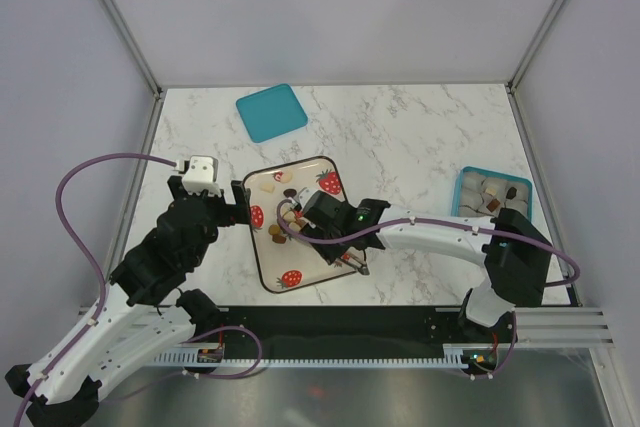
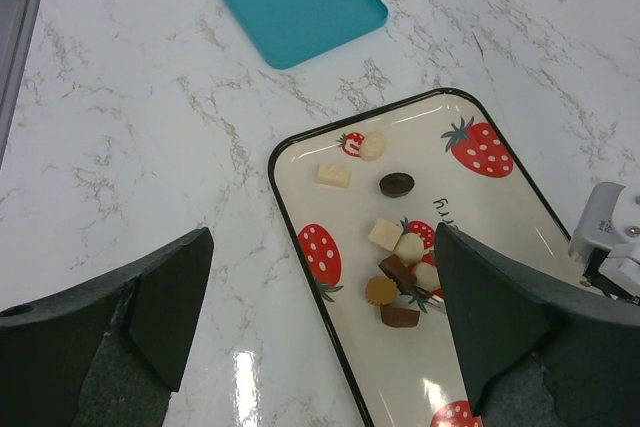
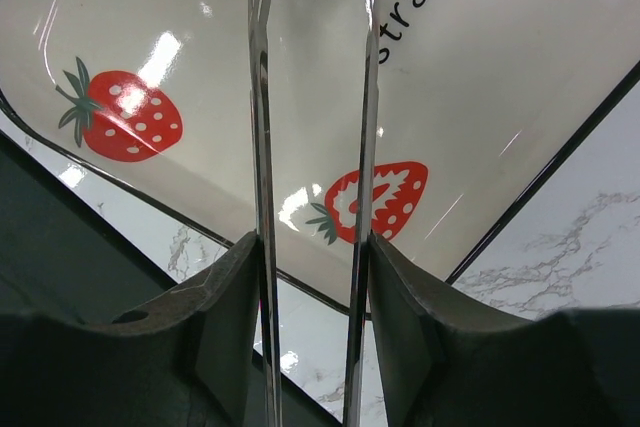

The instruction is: Pack the chocolate

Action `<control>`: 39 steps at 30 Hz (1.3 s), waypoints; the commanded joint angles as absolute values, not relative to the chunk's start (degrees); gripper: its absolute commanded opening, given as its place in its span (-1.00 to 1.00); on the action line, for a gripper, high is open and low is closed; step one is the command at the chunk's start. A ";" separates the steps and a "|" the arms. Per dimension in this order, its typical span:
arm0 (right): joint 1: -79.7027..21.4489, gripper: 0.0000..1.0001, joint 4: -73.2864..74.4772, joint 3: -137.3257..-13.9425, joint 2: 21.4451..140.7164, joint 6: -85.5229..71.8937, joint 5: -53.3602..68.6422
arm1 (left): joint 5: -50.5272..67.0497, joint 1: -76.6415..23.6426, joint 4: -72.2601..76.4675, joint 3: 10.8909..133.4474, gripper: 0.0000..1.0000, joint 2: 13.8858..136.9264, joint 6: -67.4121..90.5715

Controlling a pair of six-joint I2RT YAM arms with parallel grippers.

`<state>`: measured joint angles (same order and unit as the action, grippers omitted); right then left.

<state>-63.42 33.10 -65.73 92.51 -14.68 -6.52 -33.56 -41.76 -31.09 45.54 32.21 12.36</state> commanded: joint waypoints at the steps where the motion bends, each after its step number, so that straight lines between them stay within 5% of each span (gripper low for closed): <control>1: -63.54 0.04 31.03 -68.55 93.34 -13.54 -7.73 | -35.59 -42.01 -29.44 45.53 0.99 31.99 11.60; 30: -63.02 -0.19 41.21 -64.34 78.93 -25.57 -10.37 | -34.37 -42.01 -29.44 45.62 0.99 31.99 11.78; 39: -53.98 -0.21 51.06 -62.41 70.15 -32.78 -13.80 | -31.91 -42.01 -29.44 45.79 0.99 31.99 11.95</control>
<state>-56.60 46.87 -63.05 73.97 -28.97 -11.00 -32.71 -41.76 -31.09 45.54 32.21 12.36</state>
